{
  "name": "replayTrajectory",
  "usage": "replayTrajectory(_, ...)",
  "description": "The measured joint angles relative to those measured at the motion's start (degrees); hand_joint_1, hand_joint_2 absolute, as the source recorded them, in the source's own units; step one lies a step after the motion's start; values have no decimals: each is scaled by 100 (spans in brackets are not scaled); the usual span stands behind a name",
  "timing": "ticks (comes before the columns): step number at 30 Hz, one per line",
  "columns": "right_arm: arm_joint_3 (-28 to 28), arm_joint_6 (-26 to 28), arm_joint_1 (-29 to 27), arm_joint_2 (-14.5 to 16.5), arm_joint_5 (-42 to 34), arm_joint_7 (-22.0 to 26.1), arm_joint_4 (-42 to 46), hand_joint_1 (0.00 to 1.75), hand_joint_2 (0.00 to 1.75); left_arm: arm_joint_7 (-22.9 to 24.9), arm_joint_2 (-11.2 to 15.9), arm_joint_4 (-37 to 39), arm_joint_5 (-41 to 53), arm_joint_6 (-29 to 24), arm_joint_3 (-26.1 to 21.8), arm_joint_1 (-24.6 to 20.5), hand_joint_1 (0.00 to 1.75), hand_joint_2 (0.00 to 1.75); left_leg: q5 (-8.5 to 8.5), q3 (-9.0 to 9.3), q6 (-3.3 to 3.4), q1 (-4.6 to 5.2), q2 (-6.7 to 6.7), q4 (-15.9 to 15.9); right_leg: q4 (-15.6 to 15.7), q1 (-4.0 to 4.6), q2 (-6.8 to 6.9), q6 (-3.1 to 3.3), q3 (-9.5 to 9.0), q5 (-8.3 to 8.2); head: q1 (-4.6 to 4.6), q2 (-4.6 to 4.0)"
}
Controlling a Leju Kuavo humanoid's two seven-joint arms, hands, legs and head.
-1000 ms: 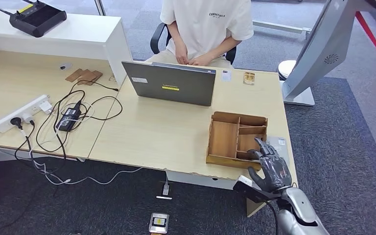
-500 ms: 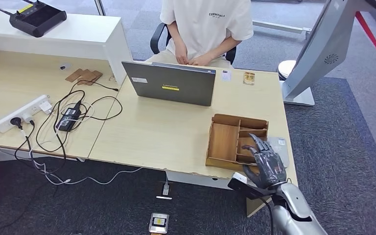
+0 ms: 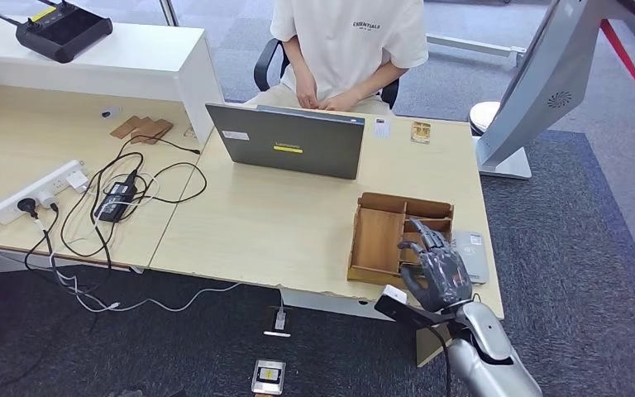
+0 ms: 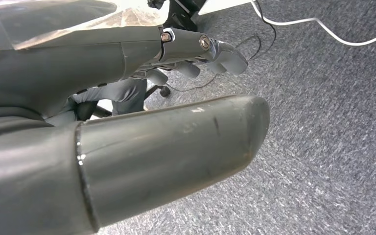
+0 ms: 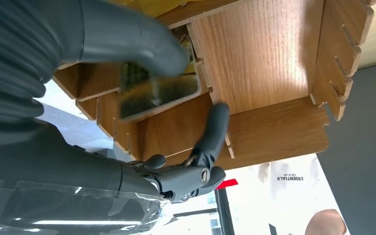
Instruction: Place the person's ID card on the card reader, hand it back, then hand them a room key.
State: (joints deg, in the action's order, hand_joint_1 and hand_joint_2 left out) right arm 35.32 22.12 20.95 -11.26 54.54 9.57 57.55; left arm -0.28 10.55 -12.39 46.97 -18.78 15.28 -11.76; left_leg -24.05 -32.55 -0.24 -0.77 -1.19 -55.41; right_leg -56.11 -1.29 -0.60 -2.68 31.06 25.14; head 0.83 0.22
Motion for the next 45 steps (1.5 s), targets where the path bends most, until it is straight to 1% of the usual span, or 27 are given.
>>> replayTrajectory(2, 0, -5, 19, 10, -14, 8, -44, 40, 175, 10, -6, 0, 1, 0, 0, -2, 0, 0, 0, 0, 0, 0, 0, 0, 0, 0, 0, 0, 0, 0, 0, 0)
replayTrajectory(4, 0, -10, 34, 16, -23, 16, -84, 0, 175, 21, -11, 0, 0, 0, 0, -6, 0, 0, 0, 1, 0, 0, 0, 0, 0, 0, 0, 0, 0, 0, 0, 0)
replayTrajectory(15, -38, 100, 138, 5, -78, 68, -204, 0, 175, 45, -14, 0, -18, -2, 0, -27, 0, 0, 0, 8, 0, 0, 4, 0, 1, 0, -1, 0, -5, 0, 0, 0)
replayTrajectory(22, -46, 100, 86, -51, -73, 70, -269, 0, 175, 45, -5, 0, -54, -28, 0, -1, 0, 0, 1, 7, 0, 0, 2, 0, 1, 0, -1, 0, -5, -2, -1, 0)
replayTrajectory(34, -97, 81, 58, -287, -97, 70, -323, 0, 175, 6, 44, 0, -140, -106, -4, 83, 0, 0, -1, 3, 0, 0, 3, 0, 1, 0, -2, 0, -1, 0, 0, 0)
replayTrajectory(40, -101, 60, -11, -342, -109, 54, -314, 0, 175, -21, 50, 0, -150, -134, -7, 117, 0, 0, -1, 4, 0, 0, 3, 0, 0, 0, -2, 0, -2, 0, 0, 0)
replayTrajectory(43, -99, 56, -31, -342, -108, 27, -304, 8, 175, -29, 53, 1, -156, -162, -7, 129, 0, 0, -1, 4, 0, 0, 3, 0, 0, 0, -2, 0, -2, 0, 0, 0)
replayTrajectory(44, -99, 53, -34, -342, -107, 18, -300, 44, 175, -32, 54, 1, -157, -170, -8, 135, 0, 0, -1, 4, 0, 0, 3, 0, 0, 0, -2, 0, -2, 0, 0, 0)
replayTrajectory(45, -98, 48, -38, -341, -106, 9, -293, 75, 175, -35, 56, 1, -157, -178, -8, 142, 0, 0, -1, 4, 0, 0, 3, 0, 0, 0, -2, 0, -2, 0, 0, 0)
